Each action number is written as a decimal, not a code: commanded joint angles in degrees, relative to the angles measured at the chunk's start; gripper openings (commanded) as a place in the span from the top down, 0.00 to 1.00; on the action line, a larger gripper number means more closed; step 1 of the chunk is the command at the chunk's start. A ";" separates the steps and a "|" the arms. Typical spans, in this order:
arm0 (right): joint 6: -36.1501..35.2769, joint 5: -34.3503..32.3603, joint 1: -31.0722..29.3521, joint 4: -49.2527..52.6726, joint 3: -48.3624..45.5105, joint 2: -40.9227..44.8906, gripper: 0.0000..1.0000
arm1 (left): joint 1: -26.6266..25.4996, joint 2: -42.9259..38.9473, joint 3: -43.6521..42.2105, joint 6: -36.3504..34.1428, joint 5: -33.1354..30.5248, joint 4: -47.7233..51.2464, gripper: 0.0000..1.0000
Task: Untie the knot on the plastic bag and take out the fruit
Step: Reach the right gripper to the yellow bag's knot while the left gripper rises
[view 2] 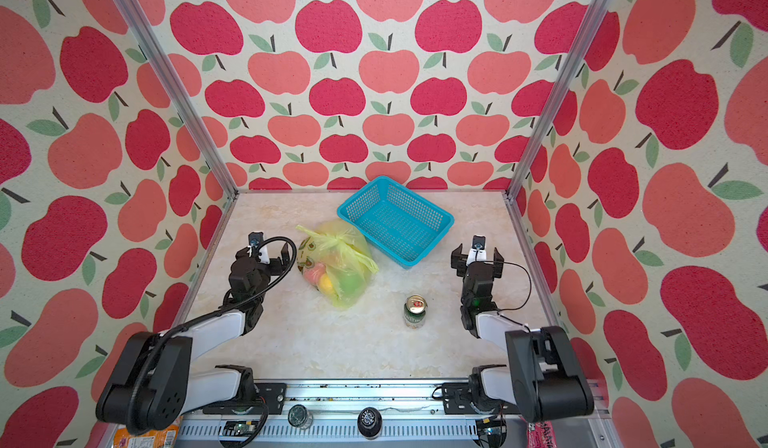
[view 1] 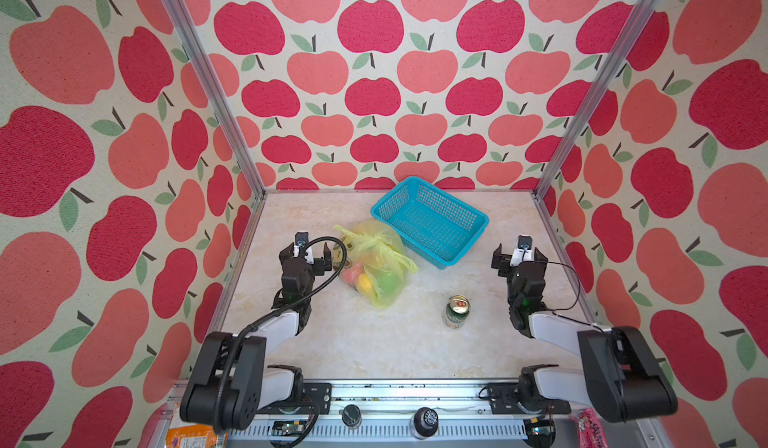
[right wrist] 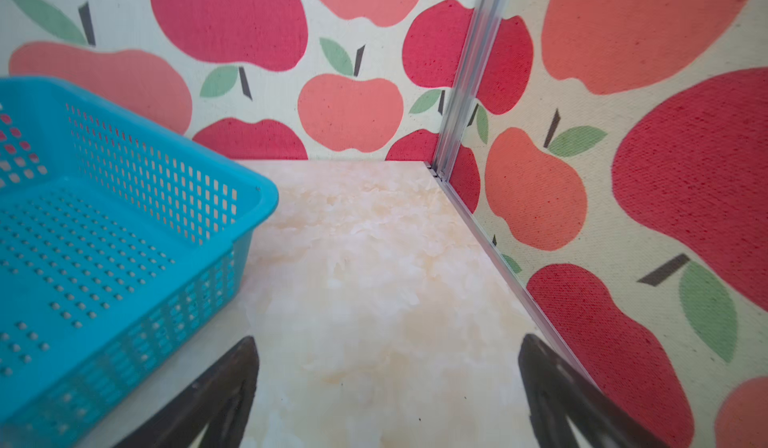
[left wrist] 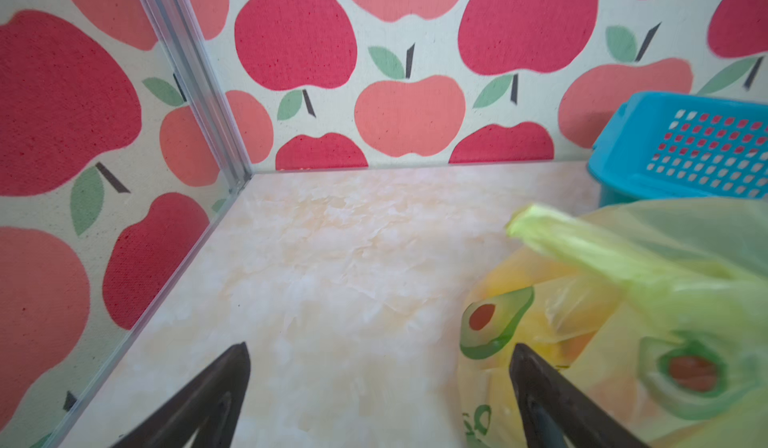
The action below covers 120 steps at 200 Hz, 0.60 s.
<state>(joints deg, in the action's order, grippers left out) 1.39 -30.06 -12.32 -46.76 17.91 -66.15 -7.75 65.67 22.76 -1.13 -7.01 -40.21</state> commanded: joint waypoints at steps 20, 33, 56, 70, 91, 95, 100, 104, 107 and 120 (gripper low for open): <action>17.33 8.35 1.05 48.01 10.86 19.57 0.01 | 0.24 -18.81 9.05 11.93 9.26 38.10 0.01; 24.36 12.27 1.81 54.79 11.82 26.50 0.01 | 0.47 -25.26 8.54 16.20 7.56 41.86 0.01; 29.85 19.35 4.50 57.60 11.50 39.44 0.01 | 3.32 -38.47 6.74 30.31 4.48 50.16 0.01; 30.64 23.63 5.61 58.69 14.33 39.48 0.01 | 6.94 -45.89 6.94 31.70 12.22 51.88 0.01; 31.03 30.80 4.92 62.86 22.86 29.98 0.01 | 9.32 -52.89 8.93 35.89 15.35 58.18 0.01; 31.58 31.49 4.67 63.30 24.00 28.44 0.01 | 9.41 -53.55 9.12 36.06 15.77 58.59 0.01; 32.18 32.97 3.92 63.78 25.65 25.94 0.01 | 9.42 -54.27 9.22 36.07 15.92 58.58 0.01; 32.36 34.15 2.89 63.98 27.21 23.64 0.01 | 9.34 -54.61 9.27 36.15 16.05 58.49 0.01; 32.32 34.65 2.13 64.11 28.10 22.30 0.01 | 9.33 -54.74 9.31 36.14 16.06 58.44 0.01; 30.05 34.15 -2.35 66.31 32.99 17.16 0.01 | 9.20 -54.61 9.28 35.97 15.18 58.53 0.01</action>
<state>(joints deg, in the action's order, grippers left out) 30.61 -2.68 -9.15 11.75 43.72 -40.97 1.26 11.44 31.20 31.11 5.69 12.34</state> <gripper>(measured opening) 0.993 0.992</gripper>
